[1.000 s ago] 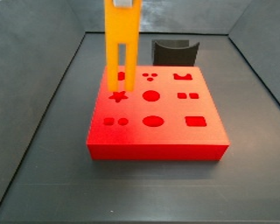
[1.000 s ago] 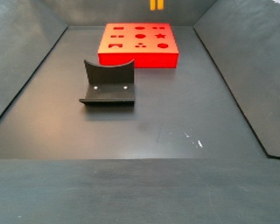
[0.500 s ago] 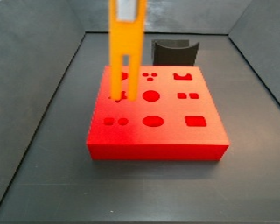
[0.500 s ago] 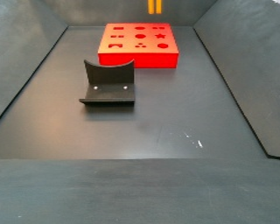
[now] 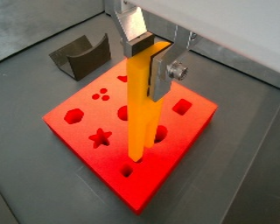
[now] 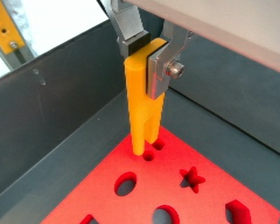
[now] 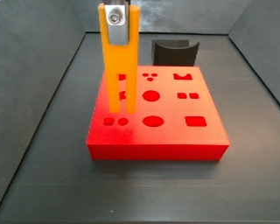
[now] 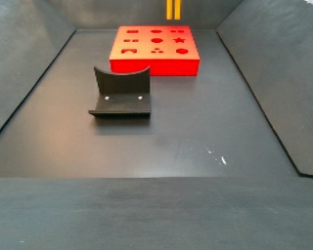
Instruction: Insert the square-circle object.
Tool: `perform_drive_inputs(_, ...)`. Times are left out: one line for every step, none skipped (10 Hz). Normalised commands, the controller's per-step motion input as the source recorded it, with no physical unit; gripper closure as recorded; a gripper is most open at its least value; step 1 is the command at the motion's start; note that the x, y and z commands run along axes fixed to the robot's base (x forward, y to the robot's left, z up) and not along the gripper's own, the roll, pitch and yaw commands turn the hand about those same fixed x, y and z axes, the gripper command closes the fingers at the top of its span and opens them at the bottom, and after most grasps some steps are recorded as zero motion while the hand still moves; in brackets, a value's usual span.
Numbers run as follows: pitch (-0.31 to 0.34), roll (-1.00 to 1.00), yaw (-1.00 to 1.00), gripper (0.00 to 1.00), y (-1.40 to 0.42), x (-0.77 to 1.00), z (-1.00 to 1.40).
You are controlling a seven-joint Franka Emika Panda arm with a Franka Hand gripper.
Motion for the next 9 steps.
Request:
perform_drive_inputs(0.053,-0.28,-0.43,1.0,0.23,-0.13,-0.35)
perform_drive_inputs(0.014,-0.41,-0.46,1.0,0.19,-0.11,-0.26)
perform_drive_inputs(0.0,-0.47,-0.35,1.0,0.21,0.0,0.0)
perform_drive_inputs(-0.067,-0.41,-0.15,1.0,0.07,0.0,0.08)
perform_drive_inputs(-0.046,-0.27,0.0,1.0,0.03,0.01,0.03)
perform_drive_inputs(-0.036,-0.11,0.1,1.0,0.0,0.03,0.0)
perform_drive_inputs(-0.014,0.02,0.27,1.0,0.0,0.06,0.0)
perform_drive_inputs(-0.07,0.14,0.3,1.0,0.0,0.0,0.0)
perform_drive_inputs(-0.08,0.13,0.31,1.0,0.0,0.0,0.0)
